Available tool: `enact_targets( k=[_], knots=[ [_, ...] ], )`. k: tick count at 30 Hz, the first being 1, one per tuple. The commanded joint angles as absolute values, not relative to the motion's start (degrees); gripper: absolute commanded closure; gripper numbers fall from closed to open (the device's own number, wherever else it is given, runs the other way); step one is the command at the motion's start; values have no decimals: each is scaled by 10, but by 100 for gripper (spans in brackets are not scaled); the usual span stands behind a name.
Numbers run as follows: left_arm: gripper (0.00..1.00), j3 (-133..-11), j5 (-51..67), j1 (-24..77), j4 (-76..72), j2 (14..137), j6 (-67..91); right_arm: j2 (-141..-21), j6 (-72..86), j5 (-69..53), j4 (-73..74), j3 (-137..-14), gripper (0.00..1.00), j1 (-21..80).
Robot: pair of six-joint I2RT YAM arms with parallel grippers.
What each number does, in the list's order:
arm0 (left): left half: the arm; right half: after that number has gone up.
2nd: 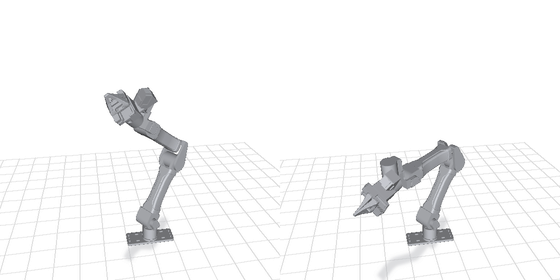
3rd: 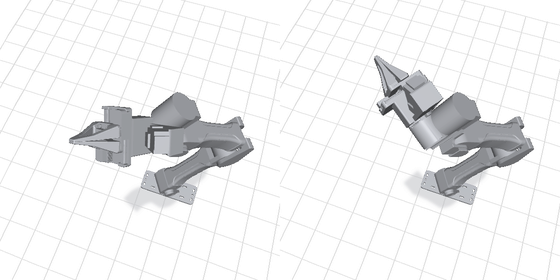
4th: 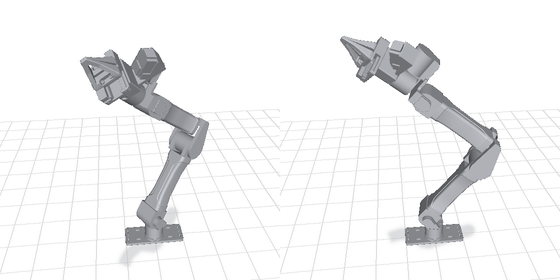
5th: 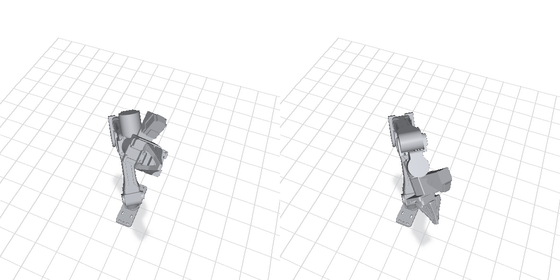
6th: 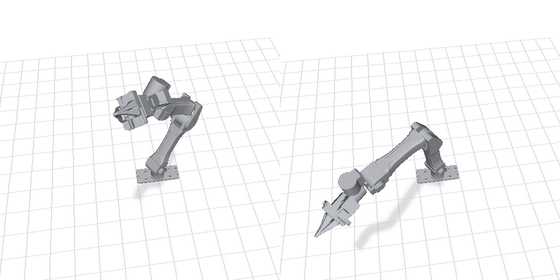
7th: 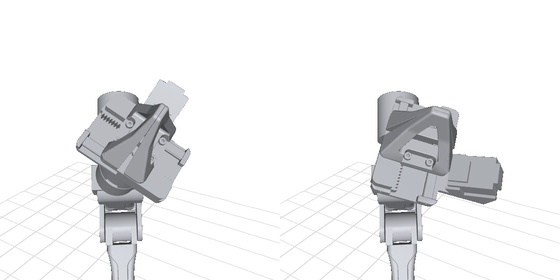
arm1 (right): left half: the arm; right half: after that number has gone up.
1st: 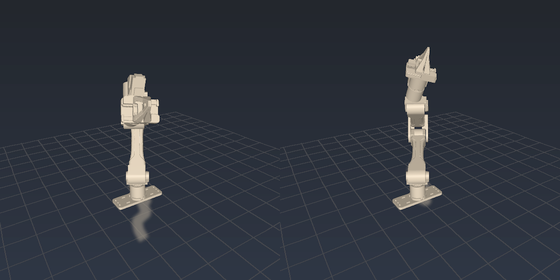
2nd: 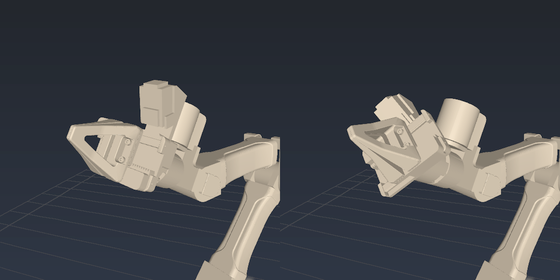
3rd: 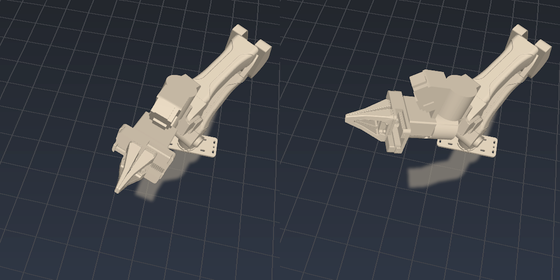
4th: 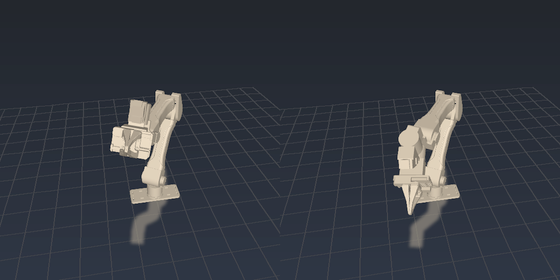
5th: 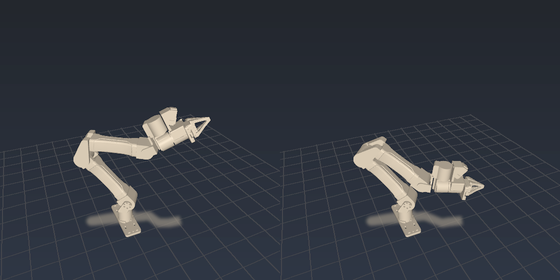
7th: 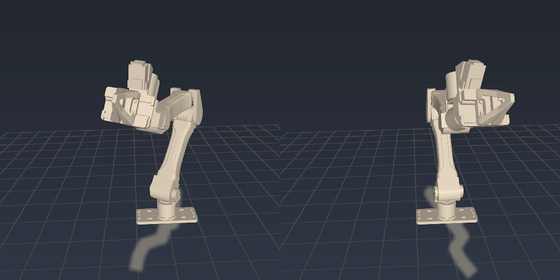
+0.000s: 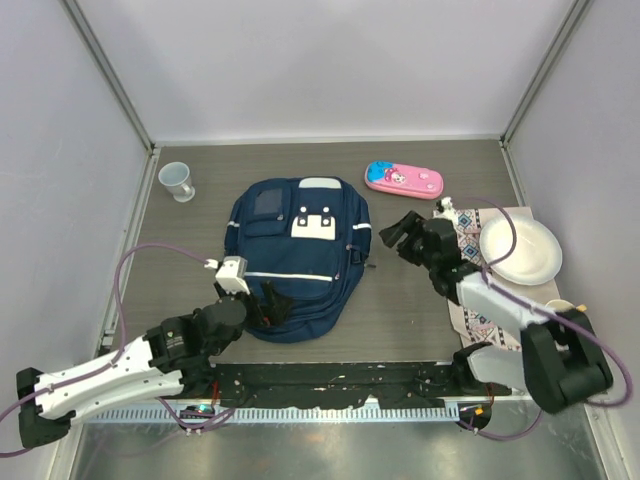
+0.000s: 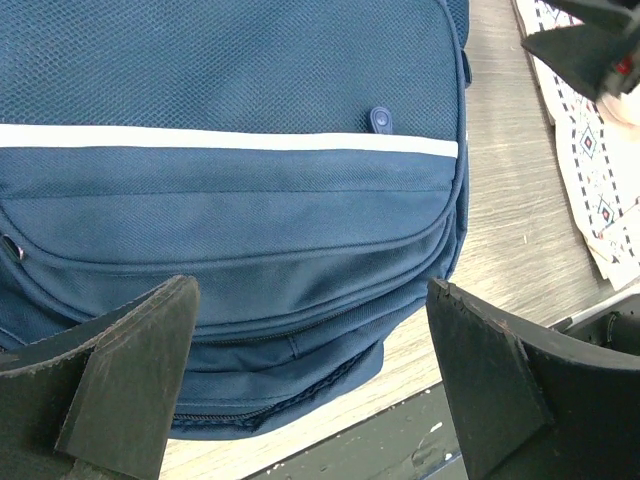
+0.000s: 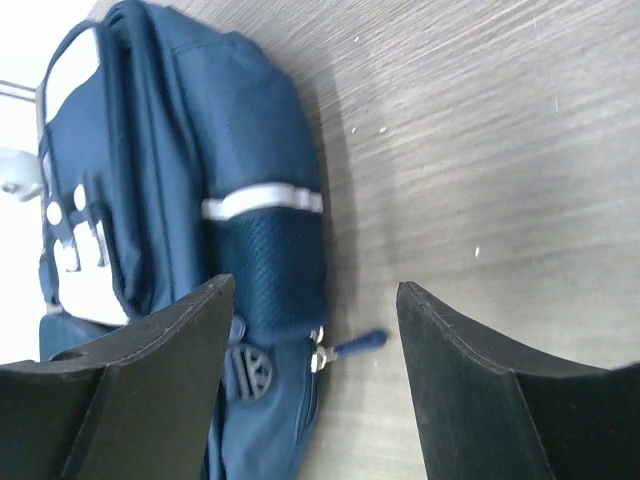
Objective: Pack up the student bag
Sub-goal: Adjust the student bag at the center of the board.
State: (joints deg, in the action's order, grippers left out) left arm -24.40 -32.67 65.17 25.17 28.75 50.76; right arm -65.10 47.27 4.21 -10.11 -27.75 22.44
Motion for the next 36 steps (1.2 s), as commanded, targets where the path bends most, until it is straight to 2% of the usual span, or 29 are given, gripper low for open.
enact_targets(
  k=[1,6,10,12,13,14,16,17,21,26,29,36],
  knots=[
    [0,-238,-308,650,246,291,516,-766,465,-97,-222,-326,28,186],
    [0,-243,-280,650,247,313,520,-932,483,-170,-278,-406,28,185],
    [0,-243,-276,650,243,319,522,-976,519,-203,-359,-395,28,185],
    [0,-243,-277,650,241,319,522,-985,519,-206,-362,-390,33,185],
    [0,-243,-280,650,239,321,522,-987,519,-207,-366,-386,40,184],
    [0,-243,-282,650,238,321,520,-987,520,-208,-376,-375,64,184],
    [0,-243,-286,650,232,323,516,-981,523,-207,-386,-361,93,184],
    [0,-243,-287,650,227,327,513,-975,526,-207,-396,-343,99,183],
    [0,-251,-283,650,213,344,504,-897,550,-141,-409,-261,99,183],
    [1,-269,-283,650,198,378,494,-687,577,30,-329,-137,99,185],
    [0,-275,-281,650,177,402,489,-595,574,38,-262,-110,99,187],
    [0,-291,-292,650,165,432,480,-535,520,-32,-152,-96,95,193]
  ],
)
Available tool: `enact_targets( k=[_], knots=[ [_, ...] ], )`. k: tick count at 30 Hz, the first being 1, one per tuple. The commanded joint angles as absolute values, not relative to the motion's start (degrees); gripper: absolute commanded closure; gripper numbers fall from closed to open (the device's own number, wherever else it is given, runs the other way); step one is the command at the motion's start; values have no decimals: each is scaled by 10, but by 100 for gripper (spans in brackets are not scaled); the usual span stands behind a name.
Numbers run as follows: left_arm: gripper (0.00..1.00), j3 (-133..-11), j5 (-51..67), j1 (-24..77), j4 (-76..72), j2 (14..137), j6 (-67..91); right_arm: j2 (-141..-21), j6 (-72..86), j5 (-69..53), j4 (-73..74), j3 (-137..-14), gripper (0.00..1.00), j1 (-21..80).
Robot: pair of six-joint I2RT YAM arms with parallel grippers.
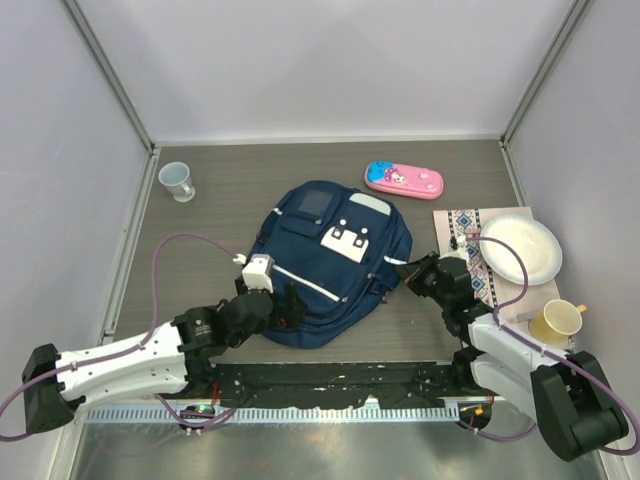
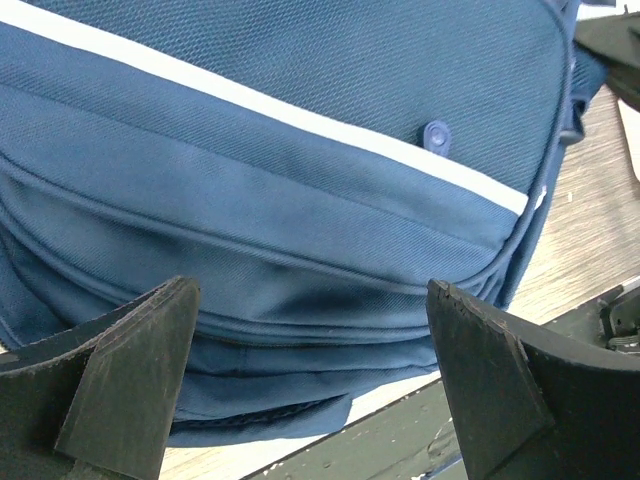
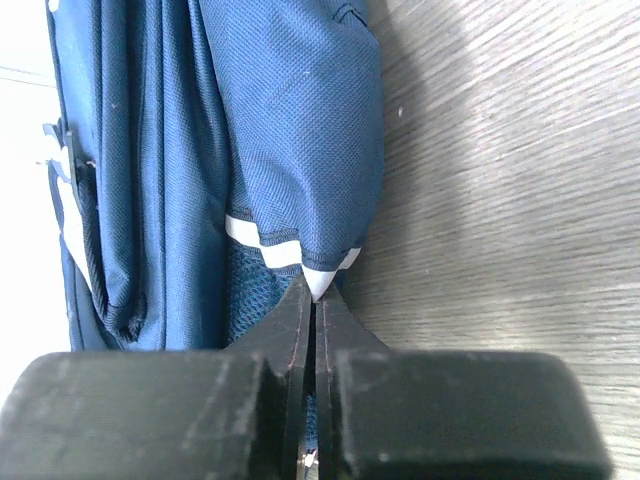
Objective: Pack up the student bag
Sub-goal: Adjust the student bag at the center of the board.
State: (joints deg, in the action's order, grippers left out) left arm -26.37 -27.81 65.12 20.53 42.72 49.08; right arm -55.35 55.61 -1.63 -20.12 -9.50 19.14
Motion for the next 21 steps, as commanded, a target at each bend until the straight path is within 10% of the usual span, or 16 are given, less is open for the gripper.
enact_targets(
  k=[1,16,21],
  knots=[
    [0,-290,-294,650,165,430,482,-536,505,-39,-139,-104,99,193],
    [0,-319,-275,650,201,433,521,-559,658,168,-205,-75,97,444],
    [0,-330,-286,650,196,454,513,-601,608,140,-163,-119,60,501]
  ],
)
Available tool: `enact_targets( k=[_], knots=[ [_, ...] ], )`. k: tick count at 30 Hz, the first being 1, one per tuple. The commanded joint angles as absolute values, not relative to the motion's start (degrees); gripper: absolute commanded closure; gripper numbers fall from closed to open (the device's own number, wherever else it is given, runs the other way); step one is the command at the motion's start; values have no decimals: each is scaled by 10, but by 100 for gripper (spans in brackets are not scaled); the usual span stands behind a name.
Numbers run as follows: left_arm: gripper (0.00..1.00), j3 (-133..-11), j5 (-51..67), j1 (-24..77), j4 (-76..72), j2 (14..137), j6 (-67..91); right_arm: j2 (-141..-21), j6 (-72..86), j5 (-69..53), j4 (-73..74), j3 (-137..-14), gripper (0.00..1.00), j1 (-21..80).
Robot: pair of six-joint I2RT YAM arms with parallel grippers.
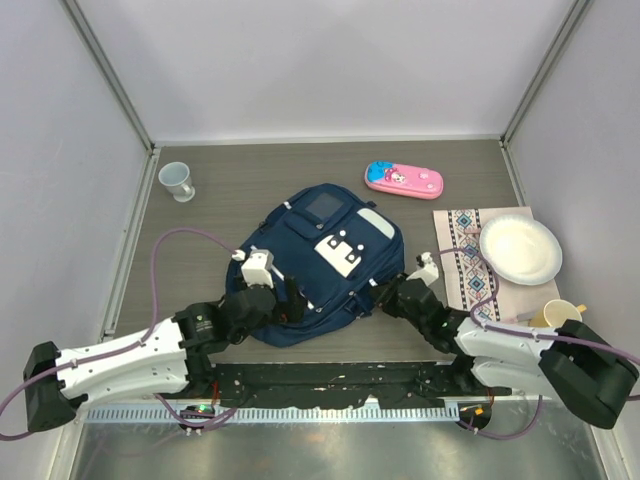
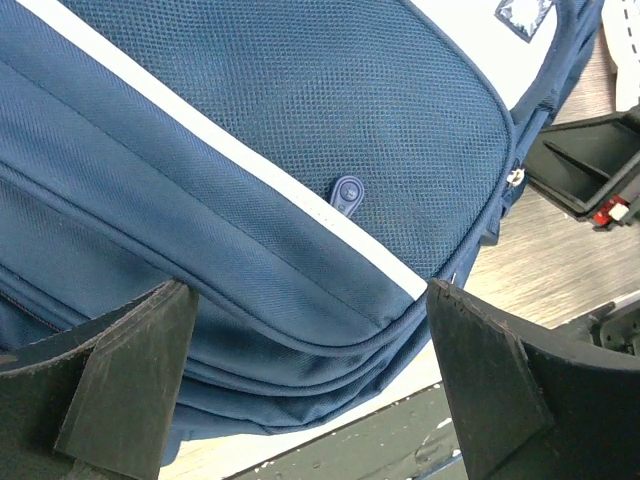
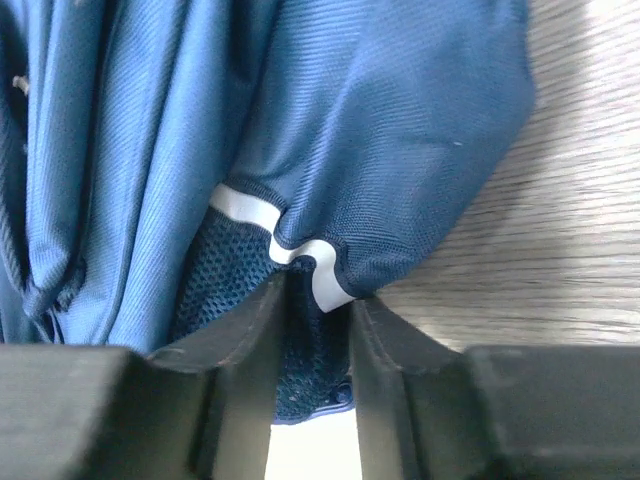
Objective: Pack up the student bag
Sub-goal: Adjust the student bag at the center of the board.
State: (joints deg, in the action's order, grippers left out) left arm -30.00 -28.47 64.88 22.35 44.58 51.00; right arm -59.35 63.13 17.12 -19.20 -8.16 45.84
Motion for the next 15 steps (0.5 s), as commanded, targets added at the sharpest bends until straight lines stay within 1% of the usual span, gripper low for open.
enact_targets(
  k=[1,2,3,5,6,10,12,15],
  knots=[
    [0,-330,-286,650,198,454,512,-588,598,142,-144,-119,55,502],
    [0,-330,-284,650,201,453,512,-571,594,153,-127,-116,50,502],
    [0,-329,-282,650,201,446,510,-521,587,162,-80,-116,43,502],
    [1,-318,-283,650,203,435,511,-463,570,200,-23,-123,39,502],
    [0,-314,-284,650,201,429,511,-412,563,213,20,-132,32,502],
    [0,-301,-297,650,201,389,505,-341,513,252,68,-169,21,497],
    [0,-303,-302,649,214,378,504,-356,488,260,67,-202,18,490],
    [1,-299,-308,650,223,362,507,-444,460,237,70,-261,15,450]
  ],
)
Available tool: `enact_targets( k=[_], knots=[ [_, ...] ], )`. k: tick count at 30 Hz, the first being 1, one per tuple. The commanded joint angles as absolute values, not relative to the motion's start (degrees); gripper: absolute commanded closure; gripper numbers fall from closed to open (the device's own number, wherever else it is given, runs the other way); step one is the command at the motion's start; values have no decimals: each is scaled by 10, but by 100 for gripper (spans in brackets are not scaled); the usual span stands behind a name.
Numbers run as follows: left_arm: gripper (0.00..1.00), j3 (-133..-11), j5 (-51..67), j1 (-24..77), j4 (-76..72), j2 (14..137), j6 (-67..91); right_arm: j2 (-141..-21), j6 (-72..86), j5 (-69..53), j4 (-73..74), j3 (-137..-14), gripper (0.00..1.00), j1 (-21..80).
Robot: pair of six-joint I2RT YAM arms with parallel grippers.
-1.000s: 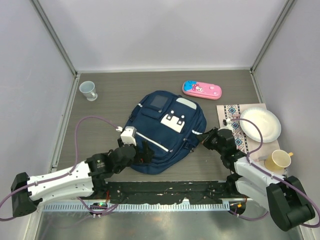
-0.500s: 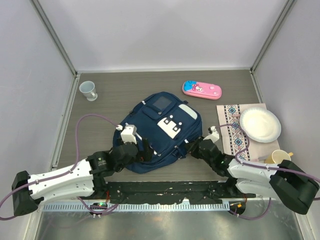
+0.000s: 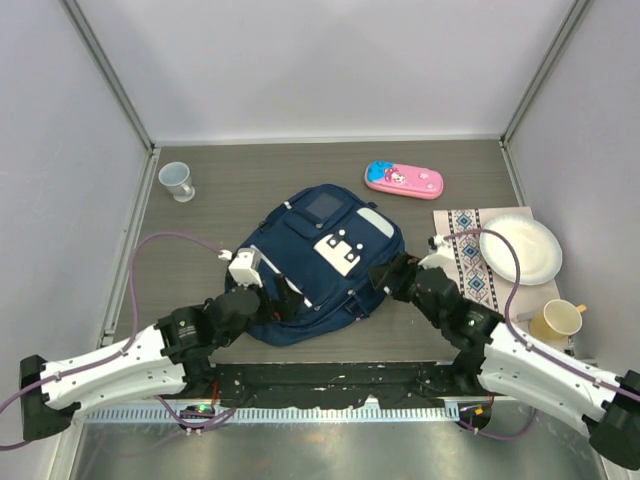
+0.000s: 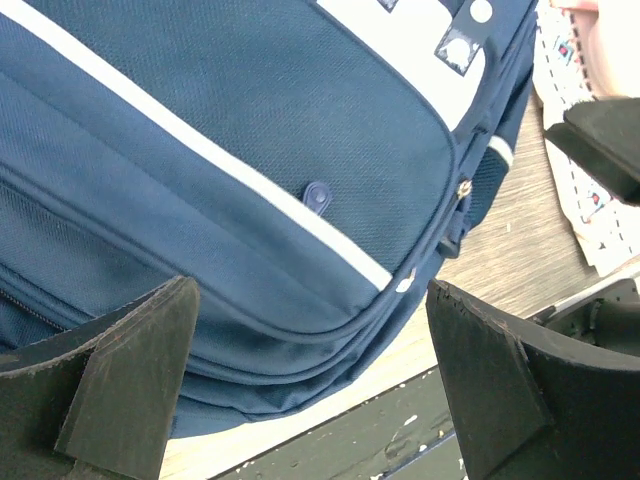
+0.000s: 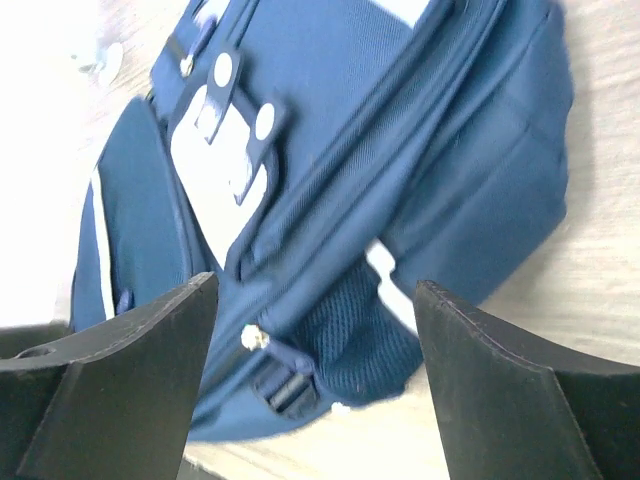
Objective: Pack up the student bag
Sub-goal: Adjust the student bag at the center of the board.
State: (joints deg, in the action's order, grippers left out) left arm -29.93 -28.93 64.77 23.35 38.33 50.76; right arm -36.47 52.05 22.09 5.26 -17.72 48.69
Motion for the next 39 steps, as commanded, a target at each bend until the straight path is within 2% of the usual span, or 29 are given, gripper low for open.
enact_targets(
  k=[1,6,7,13,15,16,17,19,20,22,23,24,27,30,31,32,35,39],
  knots=[
    [0,-298,-308,649,224,359,509,-496,454,202,69,-273,15,436],
    [1,-287,-274,650,216,361,518,-612,445,64,-22,-293,14,322],
    [1,-285,-269,650,214,362,519,-628,447,20,-41,-291,14,314],
    [1,-272,-231,650,197,372,519,-724,487,-44,-167,-279,14,306],
    [0,-269,-226,650,191,374,520,-750,501,-61,-198,-279,21,306],
    [0,-266,-225,650,189,374,519,-755,514,-63,-211,-275,26,306],
    [0,-265,-222,650,187,374,519,-758,522,-63,-222,-272,40,306],
    [1,-262,-222,650,183,375,519,-762,534,-58,-252,-260,56,305],
    [0,-262,-222,650,183,375,519,-762,535,-55,-255,-259,69,306],
    [0,-262,-224,650,184,376,517,-759,540,-41,-253,-257,81,306],
    [0,-262,-225,650,184,376,518,-757,543,-39,-253,-256,92,306],
    [0,-262,-225,650,183,377,517,-755,547,-29,-257,-254,99,306],
    [0,-263,-225,650,178,376,518,-723,569,18,-255,-239,99,306],
    [0,-271,-232,650,181,379,519,-637,634,130,-237,-196,99,306],
    [0,-278,-235,650,181,381,519,-612,665,201,-221,-184,99,306],
    [0,-282,-237,650,180,388,518,-556,696,230,-207,-151,99,307],
    [0,-303,-243,650,159,409,507,-487,792,334,-192,-107,99,334],
    [0,-349,-226,650,130,484,476,-517,824,367,-147,-141,99,377]
  ],
)
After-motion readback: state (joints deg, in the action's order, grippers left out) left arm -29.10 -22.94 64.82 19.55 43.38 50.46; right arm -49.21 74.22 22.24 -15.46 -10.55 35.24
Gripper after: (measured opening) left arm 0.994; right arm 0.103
